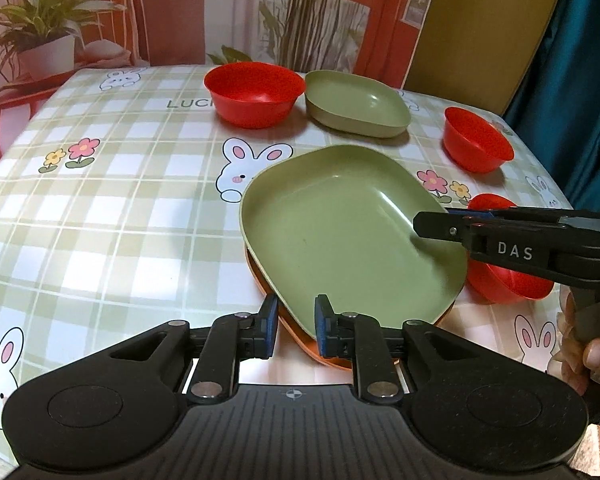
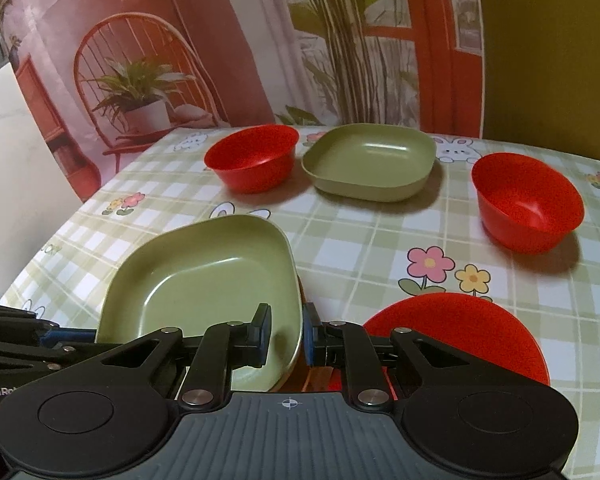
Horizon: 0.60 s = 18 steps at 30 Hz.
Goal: Organize plates and bowls
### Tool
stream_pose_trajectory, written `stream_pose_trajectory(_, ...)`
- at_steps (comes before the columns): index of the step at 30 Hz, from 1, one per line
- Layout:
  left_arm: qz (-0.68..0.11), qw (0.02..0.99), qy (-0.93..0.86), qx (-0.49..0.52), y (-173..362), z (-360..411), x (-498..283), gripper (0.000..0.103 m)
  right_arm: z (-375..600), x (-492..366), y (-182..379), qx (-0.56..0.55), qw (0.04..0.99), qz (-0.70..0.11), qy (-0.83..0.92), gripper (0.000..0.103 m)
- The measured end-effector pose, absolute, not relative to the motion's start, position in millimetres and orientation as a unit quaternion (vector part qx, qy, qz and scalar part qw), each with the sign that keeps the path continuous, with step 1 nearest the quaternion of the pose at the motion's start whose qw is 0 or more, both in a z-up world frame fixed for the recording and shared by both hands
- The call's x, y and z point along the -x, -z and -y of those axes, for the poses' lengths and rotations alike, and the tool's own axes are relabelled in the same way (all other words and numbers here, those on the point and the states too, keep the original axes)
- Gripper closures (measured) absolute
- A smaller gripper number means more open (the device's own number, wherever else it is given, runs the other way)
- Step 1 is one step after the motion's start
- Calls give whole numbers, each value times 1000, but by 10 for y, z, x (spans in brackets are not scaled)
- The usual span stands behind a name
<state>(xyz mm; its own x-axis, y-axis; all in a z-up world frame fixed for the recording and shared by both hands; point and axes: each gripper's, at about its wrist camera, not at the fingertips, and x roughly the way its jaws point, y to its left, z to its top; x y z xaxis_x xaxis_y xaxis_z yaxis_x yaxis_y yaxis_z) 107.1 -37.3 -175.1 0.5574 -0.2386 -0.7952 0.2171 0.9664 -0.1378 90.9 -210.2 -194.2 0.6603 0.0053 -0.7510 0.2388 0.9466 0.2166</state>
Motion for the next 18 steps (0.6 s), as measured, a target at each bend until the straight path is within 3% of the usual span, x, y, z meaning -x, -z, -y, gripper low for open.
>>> stream_pose_trajectory(15,-445,888,112,26,1718,319,-1085,78,2095,-923,1980,-144,898,-411,70,85)
stream_pose_trajectory(18,-448,887,105,33,1747,303,-1110,71,2080,-931,1990,-136,898,-412,72,85)
